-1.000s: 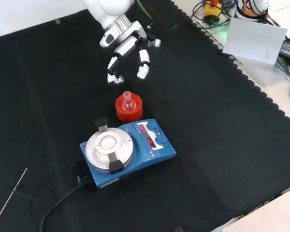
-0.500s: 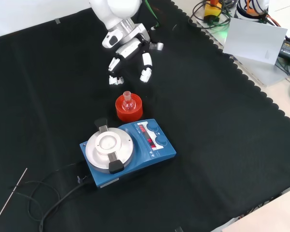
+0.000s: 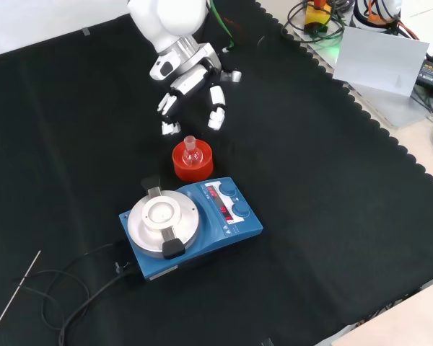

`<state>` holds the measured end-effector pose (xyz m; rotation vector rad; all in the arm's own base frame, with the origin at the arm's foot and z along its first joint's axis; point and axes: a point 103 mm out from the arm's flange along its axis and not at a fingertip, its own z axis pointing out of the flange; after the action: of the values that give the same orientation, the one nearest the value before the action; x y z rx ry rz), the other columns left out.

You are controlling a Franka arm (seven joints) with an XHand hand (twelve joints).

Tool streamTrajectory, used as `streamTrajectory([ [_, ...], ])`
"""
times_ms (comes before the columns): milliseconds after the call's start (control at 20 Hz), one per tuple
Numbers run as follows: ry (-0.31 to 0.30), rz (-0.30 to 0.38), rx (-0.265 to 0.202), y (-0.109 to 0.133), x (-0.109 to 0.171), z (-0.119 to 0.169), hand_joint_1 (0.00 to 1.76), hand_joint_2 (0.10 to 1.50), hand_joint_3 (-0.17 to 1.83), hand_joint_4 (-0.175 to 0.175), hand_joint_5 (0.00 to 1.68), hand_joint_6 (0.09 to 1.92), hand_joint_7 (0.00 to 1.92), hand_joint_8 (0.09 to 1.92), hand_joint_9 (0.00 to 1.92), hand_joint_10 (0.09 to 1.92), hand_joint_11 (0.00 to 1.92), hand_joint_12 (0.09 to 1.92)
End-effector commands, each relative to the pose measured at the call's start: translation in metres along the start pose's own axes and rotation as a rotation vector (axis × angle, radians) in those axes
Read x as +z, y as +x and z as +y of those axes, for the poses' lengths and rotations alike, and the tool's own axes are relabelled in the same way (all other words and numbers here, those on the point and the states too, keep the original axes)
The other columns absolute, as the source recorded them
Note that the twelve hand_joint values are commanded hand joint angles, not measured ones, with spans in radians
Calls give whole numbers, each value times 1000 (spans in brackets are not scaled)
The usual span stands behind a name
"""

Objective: Pick up the round-bottom flask.

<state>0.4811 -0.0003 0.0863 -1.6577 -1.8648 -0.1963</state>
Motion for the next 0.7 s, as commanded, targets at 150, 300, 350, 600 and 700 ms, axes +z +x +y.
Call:
streamTrajectory([
  [150, 16, 4, -4, 0, 1, 28, 778, 606, 456, -43, 260, 753, 337, 865, 498, 980, 180, 1474],
  [300, 19, 11, -11, -6, -6, 29, 779, 610, 452, -43, 256, 753, 337, 864, 498, 981, 182, 1474],
  [350, 22, 5, -9, -7, -6, 31, 779, 611, 450, -44, 255, 753, 337, 865, 498, 981, 183, 1474],
  [600, 31, -20, -22, -7, 1, 39, 798, 598, 435, -47, 261, 760, 337, 863, 496, 979, 184, 1471],
  [700, 17, -13, -18, -6, 11, 47, 818, 588, 428, -50, 276, 770, 339, 863, 496, 978, 185, 1470],
])
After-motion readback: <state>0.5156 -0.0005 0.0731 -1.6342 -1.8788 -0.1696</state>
